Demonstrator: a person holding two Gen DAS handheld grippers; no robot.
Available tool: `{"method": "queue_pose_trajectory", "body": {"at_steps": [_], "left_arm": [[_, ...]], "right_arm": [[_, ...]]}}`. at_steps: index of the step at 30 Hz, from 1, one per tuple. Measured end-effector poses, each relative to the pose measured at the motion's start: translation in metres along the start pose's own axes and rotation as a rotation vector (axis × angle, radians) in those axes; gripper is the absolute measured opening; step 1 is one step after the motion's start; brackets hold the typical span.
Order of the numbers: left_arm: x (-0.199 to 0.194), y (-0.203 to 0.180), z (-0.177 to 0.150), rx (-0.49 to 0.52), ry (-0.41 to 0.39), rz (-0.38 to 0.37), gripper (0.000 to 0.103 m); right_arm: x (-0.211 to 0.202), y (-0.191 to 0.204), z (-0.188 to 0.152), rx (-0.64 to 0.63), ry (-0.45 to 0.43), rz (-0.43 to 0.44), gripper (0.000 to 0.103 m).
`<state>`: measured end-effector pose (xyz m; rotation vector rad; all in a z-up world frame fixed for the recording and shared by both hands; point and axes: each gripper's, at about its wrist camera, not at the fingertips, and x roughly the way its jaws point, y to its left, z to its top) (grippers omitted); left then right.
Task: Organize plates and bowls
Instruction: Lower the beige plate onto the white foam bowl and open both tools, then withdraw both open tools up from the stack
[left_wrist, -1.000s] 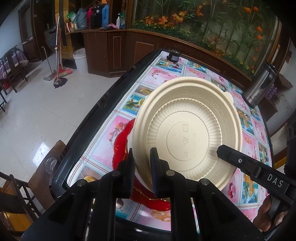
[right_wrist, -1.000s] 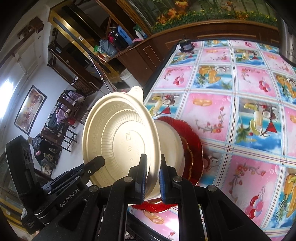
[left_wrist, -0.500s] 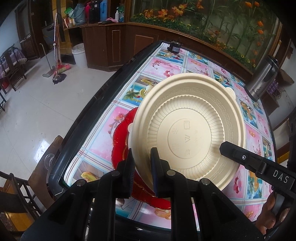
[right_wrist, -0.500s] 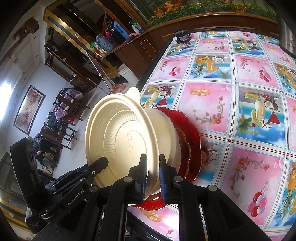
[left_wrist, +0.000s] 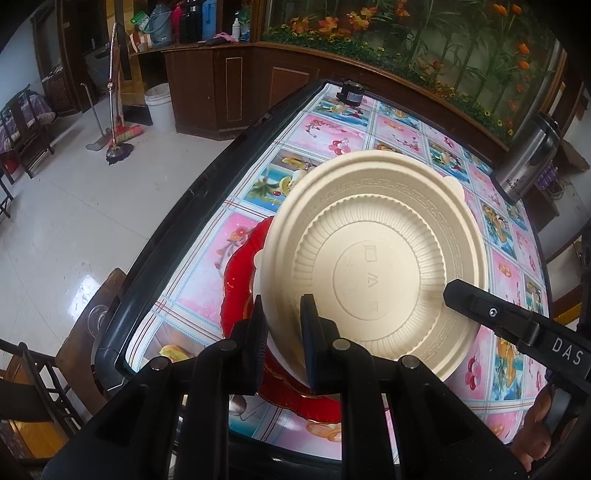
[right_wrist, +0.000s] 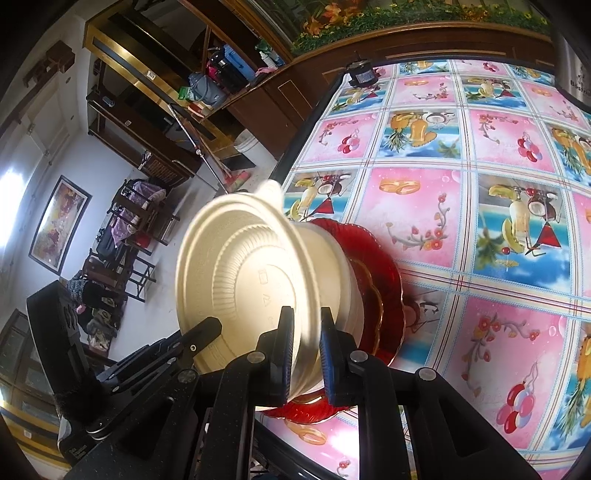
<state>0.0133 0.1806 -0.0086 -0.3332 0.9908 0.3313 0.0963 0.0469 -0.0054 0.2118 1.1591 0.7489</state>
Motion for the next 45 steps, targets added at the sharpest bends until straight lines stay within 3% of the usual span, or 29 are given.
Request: {"method": "queue_pose_trajectory", "body": {"at_steps": [6,8,10,11,14,17,20,24,30,34,45], "left_arm": [[0.002,0.002,0.003,-0.008,0.007,-0.006,0.016],[0.002,0.001,0.003,-0.015,0.003,-0.005,0.028],[0.002,0.002,0.004,-0.027,-0.011,-0.006,0.039],[0.001,0.003,0.004,-0.033,-0.018,-0.011,0.042],[-0.003,0.002,0.004,-0.043,-0.034,-0.016,0.045],[-0.010,0.001,0.002,-0.051,-0.070,-0.025,0.064],[-0.020,-0.005,-0.001,-0.034,-0.128,-0.005,0.072],[-0.032,-0.016,-0.012,0.005,-0.198,0.021,0.074],[-0.048,-0.026,-0.036,0.033,-0.308,0.066,0.085],[-0.045,-0.028,-0.051,0.033,-0.308,0.061,0.085],[-0.021,-0.036,-0.078,0.084,-0.211,0.096,0.085]], "right_arm": [[0.000,-0.001,0.001,0.002,0.000,-0.002,0.016],[-0.002,-0.001,0.003,0.004,-0.014,-0.006,0.019],[-0.006,-0.001,0.005,0.004,-0.031,-0.003,0.037],[-0.007,-0.001,0.005,0.009,-0.037,0.001,0.040],[-0.012,-0.002,0.006,0.011,-0.059,-0.001,0.042],[-0.013,-0.004,0.007,0.023,-0.069,0.010,0.048],[-0.015,-0.003,0.007,0.019,-0.079,0.020,0.057],[-0.021,0.002,0.003,-0.004,-0.091,0.036,0.076],[-0.045,0.013,-0.012,-0.133,-0.167,-0.009,0.087],[-0.057,0.017,-0.030,-0.240,-0.215,-0.073,0.097],[-0.071,-0.001,-0.077,-0.384,-0.244,-0.162,0.101]]}}
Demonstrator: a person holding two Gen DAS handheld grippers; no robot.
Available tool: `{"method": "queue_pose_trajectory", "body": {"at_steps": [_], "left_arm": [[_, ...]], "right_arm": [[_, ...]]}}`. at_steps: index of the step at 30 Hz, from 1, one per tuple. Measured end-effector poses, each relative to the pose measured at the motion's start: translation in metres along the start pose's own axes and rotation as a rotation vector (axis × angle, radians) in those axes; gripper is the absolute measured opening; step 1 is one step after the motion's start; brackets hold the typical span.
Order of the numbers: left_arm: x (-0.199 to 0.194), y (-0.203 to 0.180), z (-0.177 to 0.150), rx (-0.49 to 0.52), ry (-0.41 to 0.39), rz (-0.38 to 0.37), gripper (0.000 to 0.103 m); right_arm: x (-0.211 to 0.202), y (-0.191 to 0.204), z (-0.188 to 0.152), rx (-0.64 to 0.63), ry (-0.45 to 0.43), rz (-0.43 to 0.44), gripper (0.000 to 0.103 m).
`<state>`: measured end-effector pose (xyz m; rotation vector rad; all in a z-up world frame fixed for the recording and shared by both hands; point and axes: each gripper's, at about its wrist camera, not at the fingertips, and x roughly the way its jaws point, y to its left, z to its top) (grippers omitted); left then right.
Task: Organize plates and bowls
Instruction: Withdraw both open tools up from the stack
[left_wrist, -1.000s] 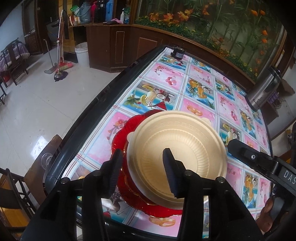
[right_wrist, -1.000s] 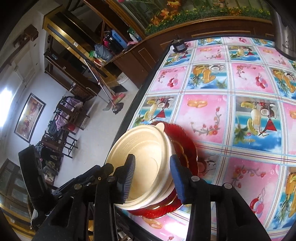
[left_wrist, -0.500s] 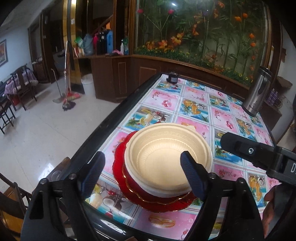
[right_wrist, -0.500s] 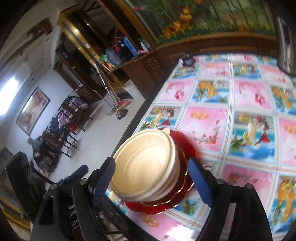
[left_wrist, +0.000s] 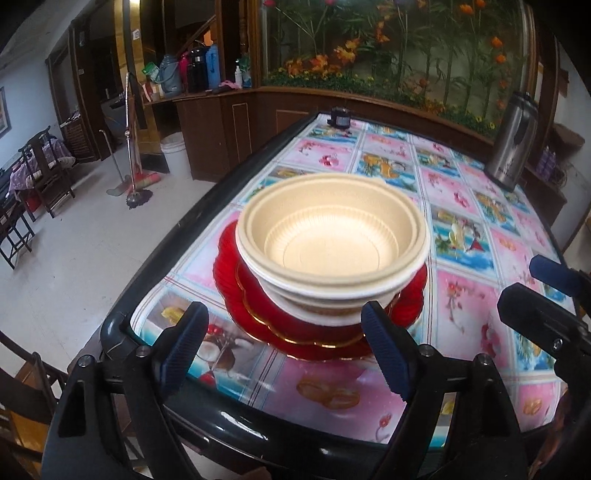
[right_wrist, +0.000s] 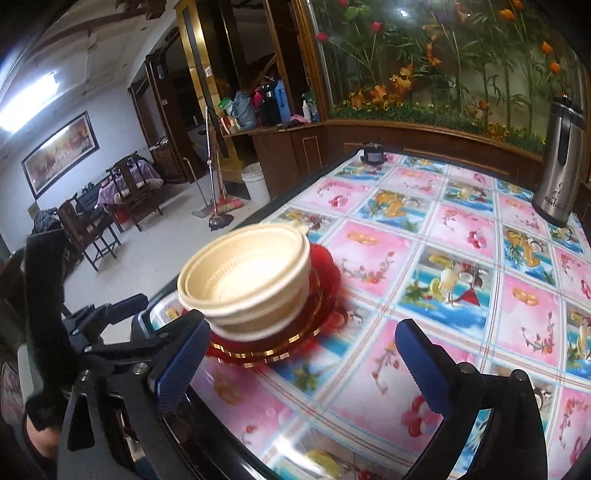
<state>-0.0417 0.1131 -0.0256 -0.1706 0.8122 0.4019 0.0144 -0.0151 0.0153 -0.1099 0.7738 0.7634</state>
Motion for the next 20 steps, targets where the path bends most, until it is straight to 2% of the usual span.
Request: {"method": "queue_pose_trajectory", "body": {"at_steps": [4,7,9,14,20], "left_arm": [[0.002,-0.004,-0.006,0.005,0.026,-0.039,0.086],[0.003,-0.004,-0.007,0.006,0.034,-0.071,0.096],[0.001,-0.003,-0.007,0.000,0.011,-0.051,0.103],[-0.001,-0.003,-0.007,-0.006,-0.040,-0.033,0.103],[-0.001,0.000,-0.002,-0.012,-0.053,-0.028,0.103]], "right_arm": [[0.007,-0.003,-0.010,0.004,0.034,-0.001,0.101],[0.014,0.000,-0.014,-0.020,0.052,-0.009,0.101],[0.017,0.002,-0.016,-0.034,0.061,-0.008,0.101],[0.019,0.001,-0.015,-0.012,0.057,0.006,0.101],[0.018,0.005,-0.009,-0.025,0.044,0.006,0.101]]}}
